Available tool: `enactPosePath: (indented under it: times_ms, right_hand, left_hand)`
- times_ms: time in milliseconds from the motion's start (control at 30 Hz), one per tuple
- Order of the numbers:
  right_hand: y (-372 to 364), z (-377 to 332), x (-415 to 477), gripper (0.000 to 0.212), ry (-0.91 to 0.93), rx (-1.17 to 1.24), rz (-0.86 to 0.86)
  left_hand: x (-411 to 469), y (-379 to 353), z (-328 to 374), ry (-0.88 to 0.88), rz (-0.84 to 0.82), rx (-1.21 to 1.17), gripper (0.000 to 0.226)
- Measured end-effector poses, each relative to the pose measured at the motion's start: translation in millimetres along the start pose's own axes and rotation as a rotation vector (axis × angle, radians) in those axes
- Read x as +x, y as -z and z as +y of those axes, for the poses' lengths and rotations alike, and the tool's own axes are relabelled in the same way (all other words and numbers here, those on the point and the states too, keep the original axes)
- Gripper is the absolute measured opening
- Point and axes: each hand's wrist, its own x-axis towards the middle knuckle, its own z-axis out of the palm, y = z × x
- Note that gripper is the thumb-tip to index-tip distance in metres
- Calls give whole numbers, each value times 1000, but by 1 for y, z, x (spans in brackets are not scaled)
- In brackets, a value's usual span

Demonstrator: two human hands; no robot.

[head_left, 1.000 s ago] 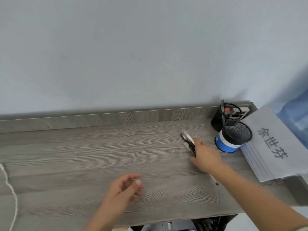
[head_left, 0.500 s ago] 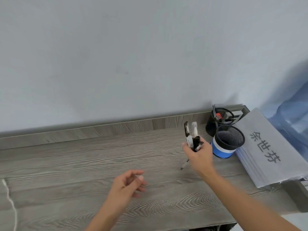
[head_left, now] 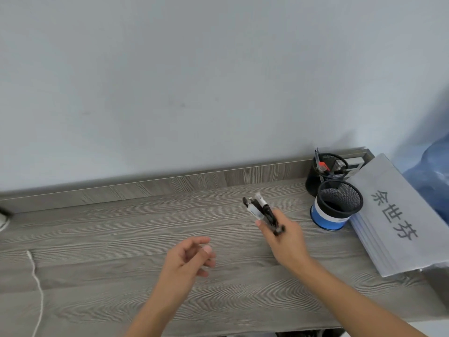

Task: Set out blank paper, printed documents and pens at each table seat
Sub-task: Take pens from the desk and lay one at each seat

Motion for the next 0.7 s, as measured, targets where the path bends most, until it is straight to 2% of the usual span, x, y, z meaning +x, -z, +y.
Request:
enactPosePath:
  times_ms: [67, 133, 200, 233, 300, 367, 400, 533, 700]
  right_hand:
    - [6, -14, 5, 19, 13, -184, -138]
    - [8, -29, 6, 14, 17, -376, -295]
    - [6, -43, 1, 15, 59, -521, -369]
    - [4, -49, -1, 19, 81, -553, -397]
    - [1, -60, -6, 25, 113, -533, -457]
    - [0, -67, -9, 27, 120, -448, -512]
    - [0, -69, -11, 26, 117, -409, -529]
    - [1, -70, -23, 24, 72, -276, -604]
    - [-6, -73, -34, 31, -75, -163, -692]
  left_hand:
    - [6, -7, 10, -95, 53, 47, 23]
    - [11, -16, 18, -184, 59, 137, 46]
    - [16, -26, 22, -233, 11, 194, 71]
    - [17, -31, 21, -250, -4, 239, 75]
    - [22, -40, 16, -325, 42, 393, 60]
    - [27, -43, 10, -462, 180, 507, 24]
    - [29, -43, 8, -505, 219, 522, 15]
    - [32, -31, 1, -580, 251, 474, 23]
    - [25, -7, -5, -570, 336, 363, 22]
